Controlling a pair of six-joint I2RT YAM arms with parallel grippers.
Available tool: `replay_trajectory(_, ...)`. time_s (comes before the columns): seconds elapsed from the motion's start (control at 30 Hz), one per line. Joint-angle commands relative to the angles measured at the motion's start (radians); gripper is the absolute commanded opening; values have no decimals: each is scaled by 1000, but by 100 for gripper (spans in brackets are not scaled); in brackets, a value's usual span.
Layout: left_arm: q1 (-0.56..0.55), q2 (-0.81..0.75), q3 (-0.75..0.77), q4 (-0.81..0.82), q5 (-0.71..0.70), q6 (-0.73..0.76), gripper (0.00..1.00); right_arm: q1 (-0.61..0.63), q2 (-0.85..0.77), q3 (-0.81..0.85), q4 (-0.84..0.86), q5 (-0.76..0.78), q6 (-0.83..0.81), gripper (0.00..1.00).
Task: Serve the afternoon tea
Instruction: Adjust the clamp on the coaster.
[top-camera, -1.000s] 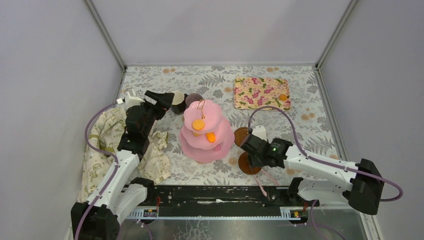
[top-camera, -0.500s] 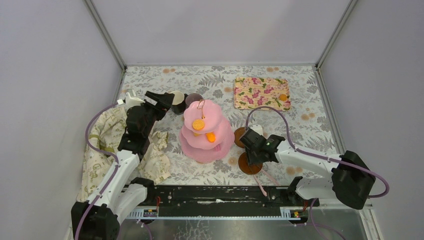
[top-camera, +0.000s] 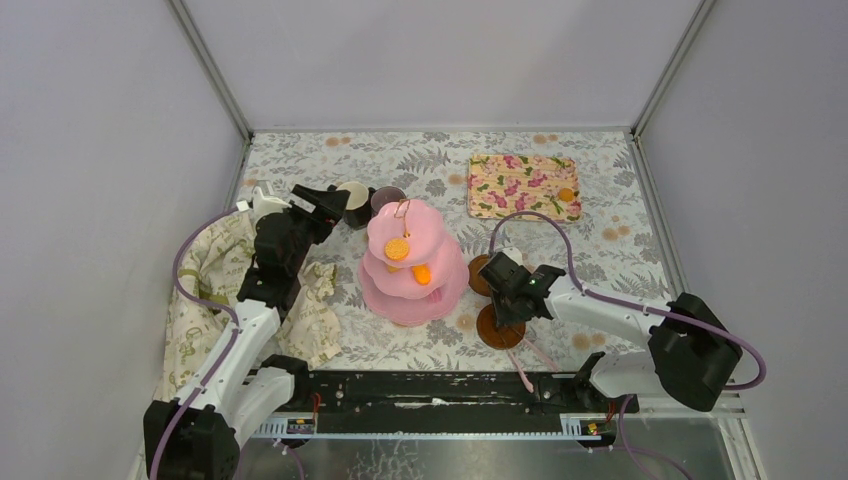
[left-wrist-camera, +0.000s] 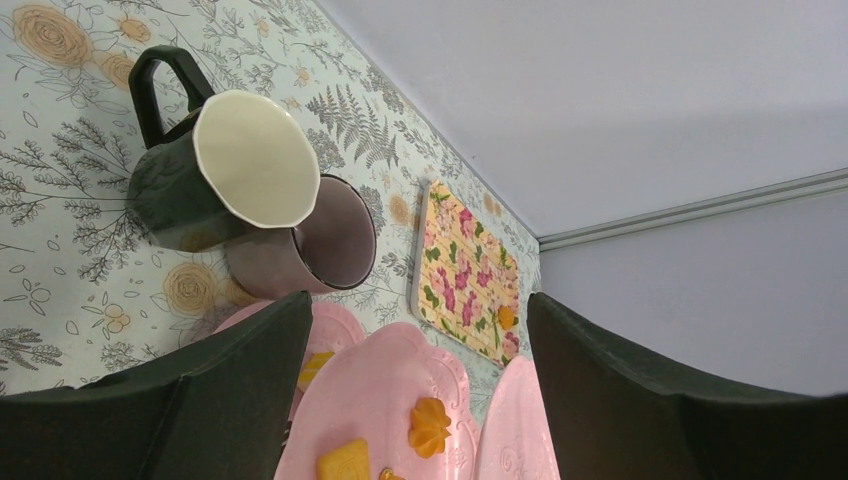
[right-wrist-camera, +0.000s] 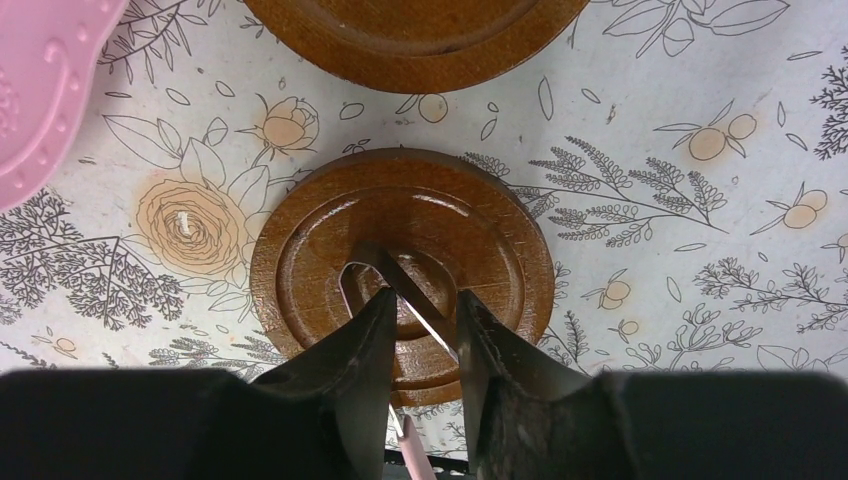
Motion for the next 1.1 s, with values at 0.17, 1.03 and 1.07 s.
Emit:
replay_trajectory(0.17, 4, -1, -10, 27, -13, 3, 86, -19, 1, 5, 1, -22, -11, 24)
replay_trajectory(1.03, 4, 1, -9, 33, -22, 3, 86, -53, -43, 126, -102, 56, 12, 0)
replay_trajectory(1.07, 4, 1, -10, 33, -22, 4, 86, -63, -45, 134, -103, 57, 13, 0)
